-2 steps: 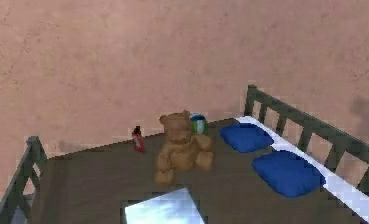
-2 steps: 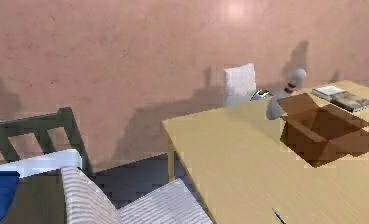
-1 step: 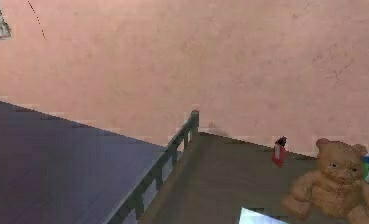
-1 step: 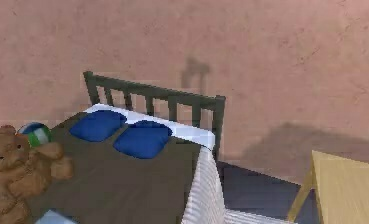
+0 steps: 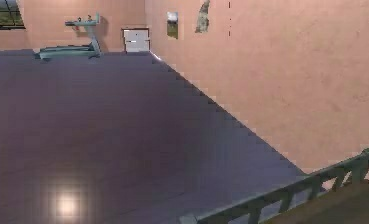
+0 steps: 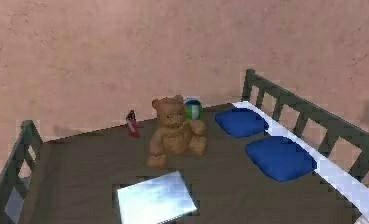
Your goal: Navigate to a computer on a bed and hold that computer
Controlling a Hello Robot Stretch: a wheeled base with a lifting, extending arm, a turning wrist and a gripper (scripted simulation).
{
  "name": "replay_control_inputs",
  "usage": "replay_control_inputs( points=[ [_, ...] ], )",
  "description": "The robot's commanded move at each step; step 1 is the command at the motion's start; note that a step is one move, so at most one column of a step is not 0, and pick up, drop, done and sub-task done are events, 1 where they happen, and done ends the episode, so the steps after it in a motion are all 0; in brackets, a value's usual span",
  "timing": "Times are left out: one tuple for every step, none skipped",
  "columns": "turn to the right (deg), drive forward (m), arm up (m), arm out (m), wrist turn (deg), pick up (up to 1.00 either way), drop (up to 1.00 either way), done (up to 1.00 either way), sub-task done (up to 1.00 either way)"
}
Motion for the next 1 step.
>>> replay_control_inputs(
  points=[
    [-45.0, 0.0, 0.0, 0.0, 0.0, 0.0, 0.0, 0.0, 0.0]
  ],
)
